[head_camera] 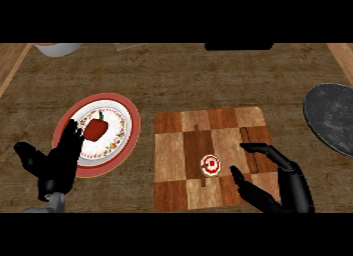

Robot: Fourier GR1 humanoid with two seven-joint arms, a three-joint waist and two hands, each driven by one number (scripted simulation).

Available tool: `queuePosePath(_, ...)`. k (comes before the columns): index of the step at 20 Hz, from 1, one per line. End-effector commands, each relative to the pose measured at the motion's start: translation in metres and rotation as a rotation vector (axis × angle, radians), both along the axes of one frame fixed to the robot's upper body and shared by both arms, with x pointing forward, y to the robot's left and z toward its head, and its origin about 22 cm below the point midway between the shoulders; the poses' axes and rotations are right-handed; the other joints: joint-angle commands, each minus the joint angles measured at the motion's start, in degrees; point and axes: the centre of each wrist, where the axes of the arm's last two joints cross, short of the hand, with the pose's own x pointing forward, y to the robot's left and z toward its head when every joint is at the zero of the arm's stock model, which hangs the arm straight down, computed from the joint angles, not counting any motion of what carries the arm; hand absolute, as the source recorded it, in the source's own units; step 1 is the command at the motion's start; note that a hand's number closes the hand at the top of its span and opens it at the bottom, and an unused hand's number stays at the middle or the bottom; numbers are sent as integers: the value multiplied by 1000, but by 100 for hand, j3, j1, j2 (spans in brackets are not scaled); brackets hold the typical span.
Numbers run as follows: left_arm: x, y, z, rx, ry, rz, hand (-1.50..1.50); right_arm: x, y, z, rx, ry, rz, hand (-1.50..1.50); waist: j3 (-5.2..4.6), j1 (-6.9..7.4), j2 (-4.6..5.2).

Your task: Pick the cupcake from the cutting board and place it in the pan

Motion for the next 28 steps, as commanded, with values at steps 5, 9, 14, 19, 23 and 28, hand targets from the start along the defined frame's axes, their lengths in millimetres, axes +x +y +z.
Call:
queuePosePath(5, -21, -3, -17, -28, 43, 12, 0, -82, 66, -26, -188, -106, -204, -150, -9, 8, 40)
queuePosePath(9, -17, -10, -16, -26, 23, -21, 0, -74, 78, -6, -268, -64, -292, -150, -14, 60, 68)
queuePosePath(14, -15, -10, -13, -19, 15, -23, 0, -34, 80, 24, -389, 71, -354, -150, -2, 110, 77)
queuePosePath(19, -17, -17, -21, -16, 15, -39, 0, -20, 78, 51, -598, 270, -270, -150, -17, 130, 89)
queuePosePath(23, -16, -15, -14, -20, 6, -47, 0, 4, 87, 48, -794, 487, -196, -150, -9, 245, 102)
queuePosePath(28, -9, -26, -12, -42, 6, -45, 0, 57, 106, 79, -897, 572, -160, -150, 10, 212, 92)
